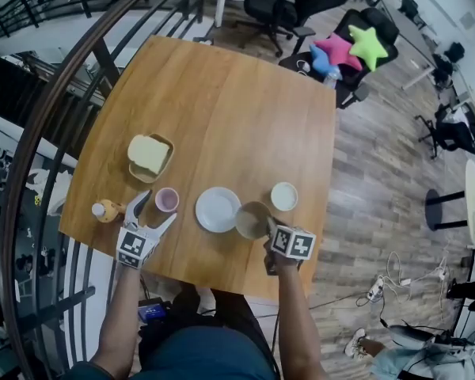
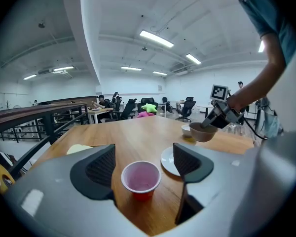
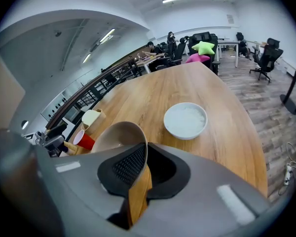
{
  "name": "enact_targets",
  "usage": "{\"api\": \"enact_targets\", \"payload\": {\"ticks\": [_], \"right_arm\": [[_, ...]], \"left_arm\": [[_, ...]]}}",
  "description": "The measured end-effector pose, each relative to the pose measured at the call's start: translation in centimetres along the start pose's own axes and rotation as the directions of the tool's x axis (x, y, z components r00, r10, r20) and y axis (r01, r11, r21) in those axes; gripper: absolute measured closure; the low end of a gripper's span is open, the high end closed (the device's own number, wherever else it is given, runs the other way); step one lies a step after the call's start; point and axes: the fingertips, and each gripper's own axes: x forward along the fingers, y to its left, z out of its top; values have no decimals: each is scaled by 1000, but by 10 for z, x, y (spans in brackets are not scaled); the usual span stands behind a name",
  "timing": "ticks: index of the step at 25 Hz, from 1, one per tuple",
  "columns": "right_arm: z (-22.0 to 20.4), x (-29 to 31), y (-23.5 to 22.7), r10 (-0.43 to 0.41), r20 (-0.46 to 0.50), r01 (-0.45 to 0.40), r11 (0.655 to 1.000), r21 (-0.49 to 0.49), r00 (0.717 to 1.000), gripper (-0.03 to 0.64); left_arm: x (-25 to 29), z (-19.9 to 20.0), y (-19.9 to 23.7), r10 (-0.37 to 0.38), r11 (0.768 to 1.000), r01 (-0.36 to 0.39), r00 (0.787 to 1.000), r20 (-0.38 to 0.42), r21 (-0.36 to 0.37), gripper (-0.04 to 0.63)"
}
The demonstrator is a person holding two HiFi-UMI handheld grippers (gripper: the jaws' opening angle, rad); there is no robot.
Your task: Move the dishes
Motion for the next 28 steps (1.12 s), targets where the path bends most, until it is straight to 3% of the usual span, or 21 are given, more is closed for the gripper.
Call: {"api": "enact_targets", "payload": {"ticks": [16, 28], "right_arm": [[-34, -16, -85, -92, -30, 95, 988, 121, 995, 591], [-65, -9, -94, -119, -65, 129, 974, 185, 991, 589]], "left_arm": [[1, 1, -19, -18, 999, 19, 1000, -22, 32, 242], [-40, 0, -22, -14, 998, 17, 999, -35, 65, 249]]}}
